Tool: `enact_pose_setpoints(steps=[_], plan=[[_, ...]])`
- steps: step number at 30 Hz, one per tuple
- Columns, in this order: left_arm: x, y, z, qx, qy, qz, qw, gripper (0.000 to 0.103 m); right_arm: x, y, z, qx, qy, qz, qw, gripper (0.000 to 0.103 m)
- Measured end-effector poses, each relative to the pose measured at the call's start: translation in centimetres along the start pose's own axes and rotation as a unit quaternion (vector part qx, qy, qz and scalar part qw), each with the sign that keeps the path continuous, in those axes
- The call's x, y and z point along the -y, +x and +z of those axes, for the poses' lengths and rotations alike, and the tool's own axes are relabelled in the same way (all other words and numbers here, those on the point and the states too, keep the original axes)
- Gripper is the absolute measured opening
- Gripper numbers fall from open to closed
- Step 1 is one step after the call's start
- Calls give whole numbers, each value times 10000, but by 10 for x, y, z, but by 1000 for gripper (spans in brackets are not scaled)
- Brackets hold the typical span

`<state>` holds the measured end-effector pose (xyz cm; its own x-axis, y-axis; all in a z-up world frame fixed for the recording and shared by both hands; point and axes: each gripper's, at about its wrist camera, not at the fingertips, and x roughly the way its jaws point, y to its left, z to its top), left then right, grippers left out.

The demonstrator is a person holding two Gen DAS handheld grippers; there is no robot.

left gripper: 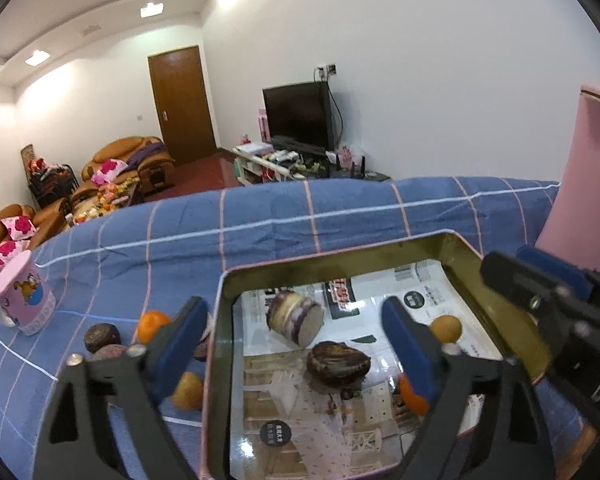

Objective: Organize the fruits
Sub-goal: 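Lower the cake into the tin with the left gripper while the right places the kiwi-like fruit, then open both grippers and withdraw them from the tin toward the remaining fruits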

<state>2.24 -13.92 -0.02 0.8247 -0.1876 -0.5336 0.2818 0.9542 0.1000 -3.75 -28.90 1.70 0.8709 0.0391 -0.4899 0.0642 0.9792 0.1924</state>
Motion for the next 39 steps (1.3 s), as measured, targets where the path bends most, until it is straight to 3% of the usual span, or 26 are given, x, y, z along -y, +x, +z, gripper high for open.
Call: enact_pose_setpoints(steps=[1, 3, 4, 8, 18, 29, 39], plan=[[0, -4, 0, 85, 15, 22, 10000, 100, 0, -3, 0, 93, 5, -29, 10000, 54], [-1, -10, 0, 220, 16, 39, 9997, 103, 0, -11, 1, 327, 28, -170, 9993, 91], [-3, -13, 0, 295, -12, 35, 9996, 103, -1, -15, 1, 473, 44, -285, 9985, 94], [-7, -16, 0, 347, -98, -34, 9993, 103, 0, -20, 1, 719, 98, -482, 9962, 94], [-13, -22, -7, 531, 70, 379, 9978, 103, 7, -30, -4, 1134, 27, -774, 9905, 94], [-27, -27, -14, 463, 99, 423, 9980, 103, 18, -35, -10, 1000, 411, -891, 9901, 94], [-45, -31, -20, 372, -22, 319, 9988, 103, -5, -38, -15, 934, 293, -914, 9910, 94]])
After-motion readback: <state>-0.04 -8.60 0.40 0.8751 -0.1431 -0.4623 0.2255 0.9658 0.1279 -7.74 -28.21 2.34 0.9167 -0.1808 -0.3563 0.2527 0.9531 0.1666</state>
